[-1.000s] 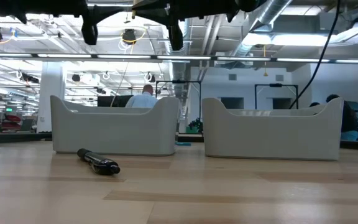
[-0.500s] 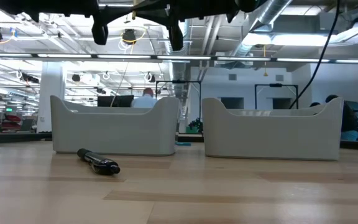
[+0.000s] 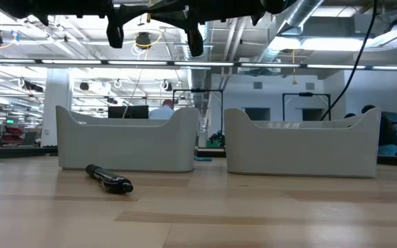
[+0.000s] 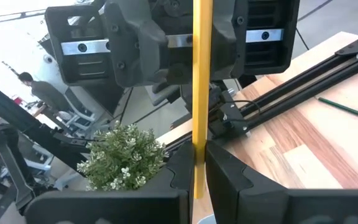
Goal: Sort pens & pencils
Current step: Put the yellow pencil into the left gray bin
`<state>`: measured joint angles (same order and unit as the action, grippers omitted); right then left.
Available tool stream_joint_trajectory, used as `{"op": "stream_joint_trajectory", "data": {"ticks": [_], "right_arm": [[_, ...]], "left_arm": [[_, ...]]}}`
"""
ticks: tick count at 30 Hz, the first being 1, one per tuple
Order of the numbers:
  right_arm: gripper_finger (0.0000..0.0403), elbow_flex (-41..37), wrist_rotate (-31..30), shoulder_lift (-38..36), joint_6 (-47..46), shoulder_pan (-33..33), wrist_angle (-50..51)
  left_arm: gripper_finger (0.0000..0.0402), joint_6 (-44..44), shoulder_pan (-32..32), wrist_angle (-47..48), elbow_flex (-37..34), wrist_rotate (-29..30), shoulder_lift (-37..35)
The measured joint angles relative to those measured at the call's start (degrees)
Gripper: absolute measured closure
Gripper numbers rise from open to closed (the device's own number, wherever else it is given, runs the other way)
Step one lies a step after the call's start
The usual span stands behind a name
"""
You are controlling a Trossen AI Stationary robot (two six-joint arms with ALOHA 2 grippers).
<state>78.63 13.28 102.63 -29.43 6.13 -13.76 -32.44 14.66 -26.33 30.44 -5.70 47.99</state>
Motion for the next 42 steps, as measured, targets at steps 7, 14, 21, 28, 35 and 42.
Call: {"op": "stream_joint_trajectory", "data": {"ticks": [7, 14, 21, 28, 35, 42], "right_arm": [[0.0349, 0.00, 0.17, -0.02, 0.08, -0.03, 1.48], [0.0349, 0.00, 0.20, -0.09, 0.66, -0.12, 2.81], [0.0349, 0.00, 0.13, -0.09, 1.01, -0.35, 2.92], [0.0349, 0.00, 0.11, -0.09, 1.01, -0.35, 2.93], [0.0349, 0.00, 0.20, -0.09, 1.46, -0.35, 2.97], [0.0349, 0.00, 0.96, -0.09, 1.55, -0.39, 2.99]], "left_arm": [[0.0334, 1.35, 0.02, -0.09, 0.00, 0.51, 0.00], [0.0393, 1.35, 0.00, 0.09, -0.02, 1.32, 0.02], [0.0389, 1.76, -0.02, 0.07, -0.02, 1.53, 0.02], [0.0394, 1.79, 0.00, 0.04, -0.02, 1.52, 0.02], [0.0381, 1.77, 0.00, 0.02, -0.04, 1.54, 0.02], [0.0369, 0.68, 0.00, 0.00, -0.04, 1.48, 0.02]]}}
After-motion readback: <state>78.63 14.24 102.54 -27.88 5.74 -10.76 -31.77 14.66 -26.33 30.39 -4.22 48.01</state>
